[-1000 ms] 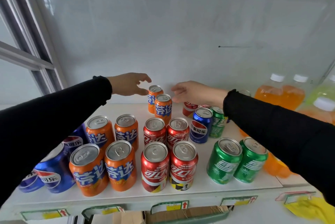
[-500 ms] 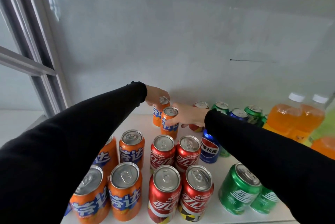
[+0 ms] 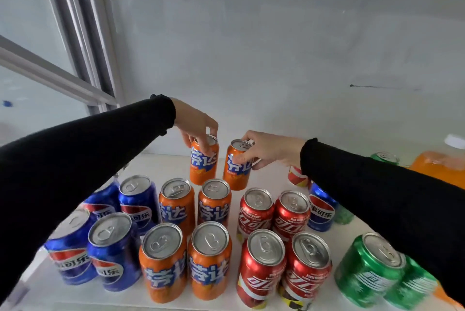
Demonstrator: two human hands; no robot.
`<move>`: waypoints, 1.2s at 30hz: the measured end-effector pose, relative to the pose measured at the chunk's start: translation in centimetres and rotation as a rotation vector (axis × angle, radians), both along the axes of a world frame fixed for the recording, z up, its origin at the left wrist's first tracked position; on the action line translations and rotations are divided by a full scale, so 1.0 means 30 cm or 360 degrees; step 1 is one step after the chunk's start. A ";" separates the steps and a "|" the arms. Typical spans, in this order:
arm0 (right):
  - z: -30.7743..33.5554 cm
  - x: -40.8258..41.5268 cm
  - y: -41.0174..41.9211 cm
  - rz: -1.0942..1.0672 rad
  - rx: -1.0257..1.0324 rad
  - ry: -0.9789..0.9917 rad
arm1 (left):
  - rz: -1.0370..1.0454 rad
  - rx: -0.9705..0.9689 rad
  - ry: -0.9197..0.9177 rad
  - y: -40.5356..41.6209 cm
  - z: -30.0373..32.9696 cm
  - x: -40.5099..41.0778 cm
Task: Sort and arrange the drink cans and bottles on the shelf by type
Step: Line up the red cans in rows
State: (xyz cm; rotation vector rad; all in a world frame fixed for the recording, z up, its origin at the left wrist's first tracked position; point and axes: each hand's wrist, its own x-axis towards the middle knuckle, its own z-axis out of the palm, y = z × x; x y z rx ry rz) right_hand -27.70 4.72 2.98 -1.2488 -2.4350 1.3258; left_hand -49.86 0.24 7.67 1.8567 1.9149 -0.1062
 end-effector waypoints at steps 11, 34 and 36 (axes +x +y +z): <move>-0.073 -0.152 -0.072 0.0173 -0.0119 -0.0106 | 0.0103 -0.0150 -0.0018 -0.154 -0.097 -0.095; 0.224 0.276 0.037 -0.0272 0.0244 0.0021 | -0.0216 0.0335 -0.0166 -0.042 0.023 0.123; 0.231 0.355 0.050 -0.0334 0.0307 -0.0068 | -0.0288 0.0400 -0.0224 -0.009 0.026 0.208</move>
